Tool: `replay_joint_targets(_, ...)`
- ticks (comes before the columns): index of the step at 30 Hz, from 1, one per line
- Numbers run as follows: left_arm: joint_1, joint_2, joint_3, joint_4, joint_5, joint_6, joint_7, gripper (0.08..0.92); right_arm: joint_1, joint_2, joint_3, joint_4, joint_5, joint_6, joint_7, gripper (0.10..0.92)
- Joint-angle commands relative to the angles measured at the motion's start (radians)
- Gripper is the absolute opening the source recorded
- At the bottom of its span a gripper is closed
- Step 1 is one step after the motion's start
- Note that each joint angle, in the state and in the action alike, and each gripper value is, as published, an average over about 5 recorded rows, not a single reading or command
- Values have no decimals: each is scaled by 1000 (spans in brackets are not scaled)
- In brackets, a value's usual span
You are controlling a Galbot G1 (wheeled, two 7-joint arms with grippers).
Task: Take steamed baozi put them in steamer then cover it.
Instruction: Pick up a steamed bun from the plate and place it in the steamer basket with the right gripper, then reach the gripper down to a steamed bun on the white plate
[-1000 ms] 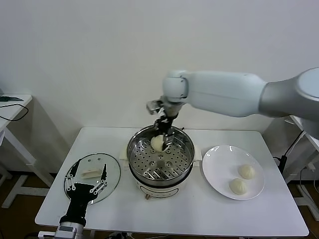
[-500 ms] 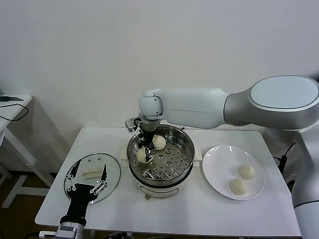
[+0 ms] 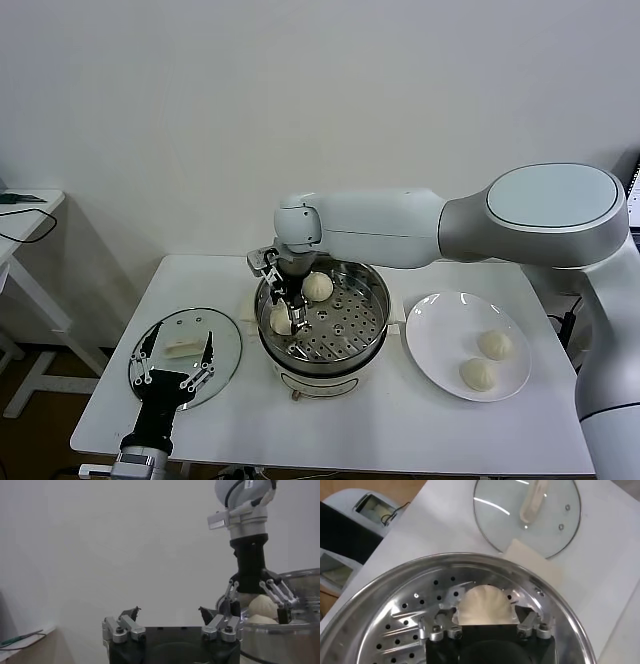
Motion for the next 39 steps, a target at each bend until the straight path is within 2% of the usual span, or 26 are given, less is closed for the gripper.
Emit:
replay_joint_targets(1,2,0,1,-1,2,0,0,823,76,-145,66,100,-67,20,-29,822)
replay_joint_targets(9,5,4,3,1,10,-6,0,823,185,-542,130,257,-229,136,-201,823)
replay_joint_targets(13,7,7,10,-1,12,-7,1,823,183,-736,110,253,-323,204,-276,823)
replay_joint_targets(19,14,4,19,-5,18,-11,1,823,64,-918,79,222,-425,245,-274,823)
replay_joint_targets(29,30,-10,19,2,31,-17,-1,823,-254,-995,152,223,-481,243,-173,823)
replay_joint_targets(39,33,-12,15,14,37,-18,-4,823,-396,-967,258,213,-503,203,-73,823)
